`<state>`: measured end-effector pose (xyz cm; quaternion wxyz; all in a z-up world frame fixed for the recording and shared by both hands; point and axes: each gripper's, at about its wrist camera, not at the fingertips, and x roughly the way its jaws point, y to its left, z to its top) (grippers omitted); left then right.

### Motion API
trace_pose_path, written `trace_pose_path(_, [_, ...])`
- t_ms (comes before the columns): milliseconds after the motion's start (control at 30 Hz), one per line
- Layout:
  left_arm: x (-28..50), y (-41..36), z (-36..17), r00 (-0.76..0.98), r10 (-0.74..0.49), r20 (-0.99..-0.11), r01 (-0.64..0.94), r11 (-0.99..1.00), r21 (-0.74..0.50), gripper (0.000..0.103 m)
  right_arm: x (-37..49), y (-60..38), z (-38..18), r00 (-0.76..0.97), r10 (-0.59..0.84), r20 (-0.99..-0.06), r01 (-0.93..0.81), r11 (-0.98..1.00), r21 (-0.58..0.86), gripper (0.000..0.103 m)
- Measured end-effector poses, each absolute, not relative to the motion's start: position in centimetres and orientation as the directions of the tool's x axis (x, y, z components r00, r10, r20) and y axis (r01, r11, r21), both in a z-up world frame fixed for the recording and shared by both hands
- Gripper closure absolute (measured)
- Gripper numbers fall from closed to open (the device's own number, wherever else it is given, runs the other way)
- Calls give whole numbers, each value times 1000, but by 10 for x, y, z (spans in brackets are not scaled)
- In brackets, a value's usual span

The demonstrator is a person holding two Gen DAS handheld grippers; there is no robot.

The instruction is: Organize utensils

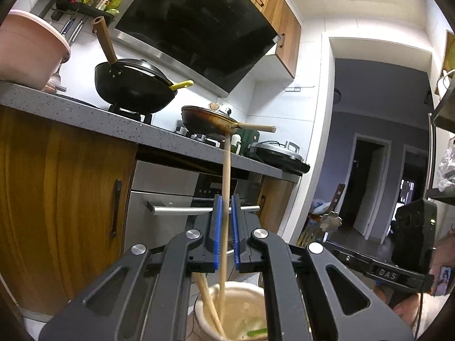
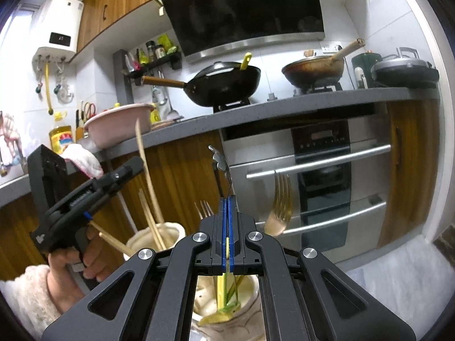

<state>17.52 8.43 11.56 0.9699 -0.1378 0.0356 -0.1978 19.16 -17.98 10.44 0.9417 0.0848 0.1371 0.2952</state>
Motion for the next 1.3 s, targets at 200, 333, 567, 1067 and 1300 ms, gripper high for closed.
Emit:
trace_pose_path(200, [161,91,113,921,-385,-52,361,898,-252,97,191,-181,92,775,578,-255,-523,814,252,101])
trace_pose_path(333, [151,93,114,924,-376,-76,351,908,-227,95,193,-182,84,770,565,-296,-501,823,266,101])
trace_pose_path(567, [132,92,119,934,-342,-103,324,932,-162,86,188,-189,83,770,551,-321,-482,833,273,92])
trace_pose_path(1067, [65,93,88,936,-252,-246,222,964,-145,83,124,-208,76,819,453,-352,-425,891,157,85])
trace_pose_path(1300, [52,62,57,927,-228,-297,202,972,-116,55,114,-200,58,834,435,-341,-416,900,130,67])
